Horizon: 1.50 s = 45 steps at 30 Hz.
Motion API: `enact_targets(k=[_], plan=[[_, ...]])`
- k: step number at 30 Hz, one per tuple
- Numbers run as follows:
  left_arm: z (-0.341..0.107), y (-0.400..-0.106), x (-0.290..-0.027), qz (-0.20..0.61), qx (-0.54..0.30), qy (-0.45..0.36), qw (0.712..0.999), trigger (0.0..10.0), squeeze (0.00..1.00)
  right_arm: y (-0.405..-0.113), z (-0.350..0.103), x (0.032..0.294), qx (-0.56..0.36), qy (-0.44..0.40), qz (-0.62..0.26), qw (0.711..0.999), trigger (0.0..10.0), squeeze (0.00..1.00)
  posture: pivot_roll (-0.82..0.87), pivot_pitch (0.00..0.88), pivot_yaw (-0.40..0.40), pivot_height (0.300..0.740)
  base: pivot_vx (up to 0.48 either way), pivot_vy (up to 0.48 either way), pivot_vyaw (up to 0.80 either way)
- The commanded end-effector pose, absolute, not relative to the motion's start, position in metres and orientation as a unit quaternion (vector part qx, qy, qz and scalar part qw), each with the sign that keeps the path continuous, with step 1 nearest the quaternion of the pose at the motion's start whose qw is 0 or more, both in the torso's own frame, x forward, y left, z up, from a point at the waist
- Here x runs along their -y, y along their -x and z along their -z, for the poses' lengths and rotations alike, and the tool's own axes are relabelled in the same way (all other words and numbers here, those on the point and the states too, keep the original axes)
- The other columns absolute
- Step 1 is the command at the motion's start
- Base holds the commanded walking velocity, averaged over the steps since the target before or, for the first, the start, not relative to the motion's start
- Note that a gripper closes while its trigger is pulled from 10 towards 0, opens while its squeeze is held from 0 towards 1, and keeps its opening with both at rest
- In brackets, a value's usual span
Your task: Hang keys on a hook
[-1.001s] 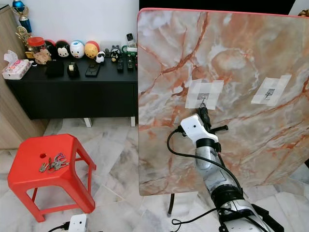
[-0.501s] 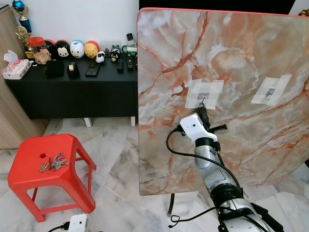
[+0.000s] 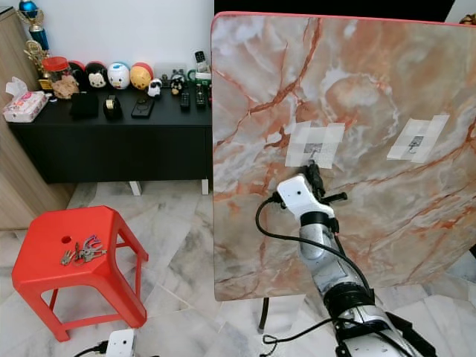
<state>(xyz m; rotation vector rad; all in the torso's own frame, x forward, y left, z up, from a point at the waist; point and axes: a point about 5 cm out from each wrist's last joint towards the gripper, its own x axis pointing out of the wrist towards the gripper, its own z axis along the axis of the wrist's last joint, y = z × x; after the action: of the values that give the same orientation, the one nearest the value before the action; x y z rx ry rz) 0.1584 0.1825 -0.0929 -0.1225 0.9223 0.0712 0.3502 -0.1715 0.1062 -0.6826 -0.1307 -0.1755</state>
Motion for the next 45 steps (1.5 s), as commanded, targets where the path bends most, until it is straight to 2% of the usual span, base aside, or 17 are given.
enact_targets(k=[1, 5, 13, 14, 15, 16, 17, 23, 26, 28, 30, 31, 33, 38, 39, 42, 45], plan=[[0.095, -0.155, -0.177, -0.024, -0.456, 0.059, 0.888, 10.0, 0.00, -0.349, -0.108, 0.171, 0.072, 0.323, 0.089, 0.939, 10.0, 0.92, 0.02, 0.000, -0.092, 0.740, 0.000, 0.000, 0.00], [0.095, -0.155, -0.177, -0.023, -0.456, 0.059, 0.888, 10.0, 0.00, -0.348, -0.108, 0.170, 0.076, 0.320, 0.086, 0.941, 10.0, 0.93, 0.02, 0.000, -0.092, 0.740, 0.000, 0.000, 0.00], [0.096, -0.153, -0.178, -0.023, -0.457, 0.059, 0.887, 10.0, 0.00, -0.336, -0.095, 0.153, 0.078, 0.312, 0.017, 0.947, 10.0, 0.90, 0.02, 0.000, -0.094, 0.740, 0.000, 0.000, 0.00], [0.095, -0.154, -0.179, -0.023, -0.454, 0.059, 0.889, 10.0, 0.00, -0.332, -0.090, 0.153, 0.070, 0.309, 0.010, 0.948, 10.0, 0.89, 0.02, 0.000, -0.094, 0.740, 0.000, 0.000, 0.00], [0.095, -0.155, -0.180, -0.023, -0.452, 0.059, 0.890, 10.0, 0.00, -0.330, -0.086, 0.154, 0.062, 0.305, 0.009, 0.950, 10.0, 0.82, 0.02, 0.000, -0.096, 0.740, 0.000, 0.000, 0.00], [0.095, -0.155, -0.180, -0.023, -0.452, 0.059, 0.890, 10.0, 0.00, -0.330, -0.086, 0.154, 0.062, 0.305, 0.009, 0.950, 10.0, 0.82, 0.02, 0.000, -0.096, 0.740, 0.000, 0.000, 0.00], [0.094, -0.156, -0.181, -0.023, -0.450, 0.059, 0.891, 10.0, 0.00, -0.327, -0.083, 0.156, 0.051, 0.298, 0.009, 0.953, 10.0, 0.00, 0.02, 0.000, -0.096, 0.740, 0.000, 0.000, 0.00], [0.091, -0.162, -0.182, -0.021, -0.440, 0.058, 0.896, 10.0, 0.00, -0.310, -0.052, 0.158, -0.033, 0.246, -0.025, 0.968, 10.0, 0.00, 0.01, 0.000, -0.096, 0.740, 0.000, 0.000, 0.00], [0.090, -0.164, -0.181, -0.020, -0.438, 0.057, 0.897, 10.0, 0.00, -0.296, -0.026, 0.162, -0.112, 0.204, -0.023, 0.972, 10.0, 0.00, 0.01, 0.000, -0.095, 0.740, 0.000, 0.000, 0.00], [0.090, -0.166, -0.179, -0.019, -0.437, 0.057, 0.898, 10.0, 0.00, -0.280, 0.000, 0.171, -0.199, 0.153, 0.002, 0.968, 10.0, 0.00, 0.01, 0.000, -0.093, 0.740, 0.000, 0.000, 0.00], [0.090, -0.167, -0.179, -0.019, -0.437, 0.056, 0.898, 10.0, 0.00, -0.276, 0.006, 0.173, -0.220, 0.141, 0.009, 0.965, 10.0, 0.00, 0.01, 0.000, -0.092, 0.740, 0.000, 0.000, 0.00], [0.090, -0.167, -0.178, -0.018, -0.437, 0.056, 0.897, 10.0, 0.00, -0.271, 0.014, 0.177, -0.248, 0.128, 0.027, 0.960, 10.0, 0.00, 0.01, 0.000, -0.091, 0.740, 0.000, 0.000, 0.00], [0.090, -0.168, -0.172, -0.015, -0.440, 0.054, 0.896, 10.0, 0.00, -0.250, 0.038, 0.186, -0.329, 0.045, 0.063, 0.941, 10.0, 0.00, 0.01, 0.000, -0.086, 0.740, 0.000, 0.000, 0.00], [0.090, -0.169, -0.168, -0.013, -0.442, 0.052, 0.896, 10.0, 0.00, -0.234, 0.053, 0.186, -0.375, 0.000, 0.066, 0.925, 10.0, 0.00, 0.02, 0.000, -0.085, 0.740, 0.000, 0.000, 0.00], [0.091, -0.169, -0.168, -0.013, -0.444, 0.048, 0.895, 10.0, 0.00, -0.225, 0.059, 0.186, -0.396, -0.005, 0.059, 0.917, 10.0, 0.00, 0.02, 0.000, -0.085, 0.740, 0.000, 0.000, 0.00], [0.090, -0.170, -0.166, -0.013, -0.445, 0.042, 0.894, 10.0, 0.00, -0.179, 0.085, 0.198, -0.473, -0.073, 0.110, 0.871, 10.0, 0.00, 0.02, 0.000, -0.077, 0.740, 0.000, 0.000, 0.00], [0.089, -0.172, -0.166, -0.013, -0.444, 0.041, 0.895, 10.0, 0.00, -0.159, 0.094, 0.202, -0.500, -0.085, 0.124, 0.853, 10.0, 0.00, 0.02, 0.000, -0.076, 0.740, 0.000, 0.000, 0.00]])
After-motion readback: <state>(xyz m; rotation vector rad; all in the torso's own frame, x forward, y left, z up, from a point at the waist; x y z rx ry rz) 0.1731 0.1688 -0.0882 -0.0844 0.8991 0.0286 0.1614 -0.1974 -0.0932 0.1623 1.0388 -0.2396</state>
